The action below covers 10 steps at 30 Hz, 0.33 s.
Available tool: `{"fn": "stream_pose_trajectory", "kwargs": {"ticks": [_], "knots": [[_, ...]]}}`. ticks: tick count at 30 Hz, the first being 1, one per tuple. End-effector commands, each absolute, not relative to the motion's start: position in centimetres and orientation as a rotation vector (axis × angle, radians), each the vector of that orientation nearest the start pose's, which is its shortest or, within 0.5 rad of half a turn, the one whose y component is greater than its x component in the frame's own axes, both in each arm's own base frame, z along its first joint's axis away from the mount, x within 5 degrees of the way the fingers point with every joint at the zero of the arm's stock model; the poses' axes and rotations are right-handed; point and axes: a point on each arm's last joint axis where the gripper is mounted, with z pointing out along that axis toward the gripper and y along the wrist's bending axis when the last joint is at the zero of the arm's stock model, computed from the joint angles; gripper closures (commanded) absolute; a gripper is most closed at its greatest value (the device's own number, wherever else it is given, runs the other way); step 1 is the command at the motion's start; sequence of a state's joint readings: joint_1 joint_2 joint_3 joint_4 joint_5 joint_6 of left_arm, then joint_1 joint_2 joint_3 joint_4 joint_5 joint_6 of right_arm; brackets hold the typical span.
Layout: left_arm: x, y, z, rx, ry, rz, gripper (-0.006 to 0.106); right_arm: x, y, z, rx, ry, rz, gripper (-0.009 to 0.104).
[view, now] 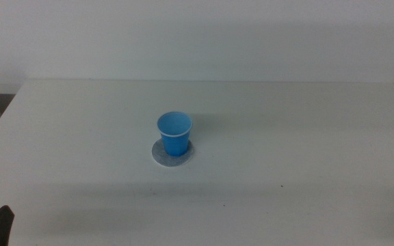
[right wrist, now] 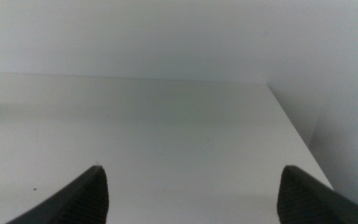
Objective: Place an empty cup on a cup mat.
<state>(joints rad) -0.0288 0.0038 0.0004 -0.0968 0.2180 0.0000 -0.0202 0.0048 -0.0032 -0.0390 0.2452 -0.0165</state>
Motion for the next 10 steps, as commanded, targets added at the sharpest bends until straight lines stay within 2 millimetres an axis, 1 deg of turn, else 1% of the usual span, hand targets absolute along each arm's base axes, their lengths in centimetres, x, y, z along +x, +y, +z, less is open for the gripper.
{"fn": "stream_pose_trajectory", "kwargs": {"ticks": [1,10], "knots": [[5.58,-0.36,19.47,-0.046,1.688,-0.118,0.007,5.54,-0.2,19.16,-0.032,1.722,-0.071,0.002],[5.58,-0.26,19.47,-0.008,1.688,-0.067,0.007,5.54,-0.2,19.16,-0.032,1.722,-0.071,0.002]]}}
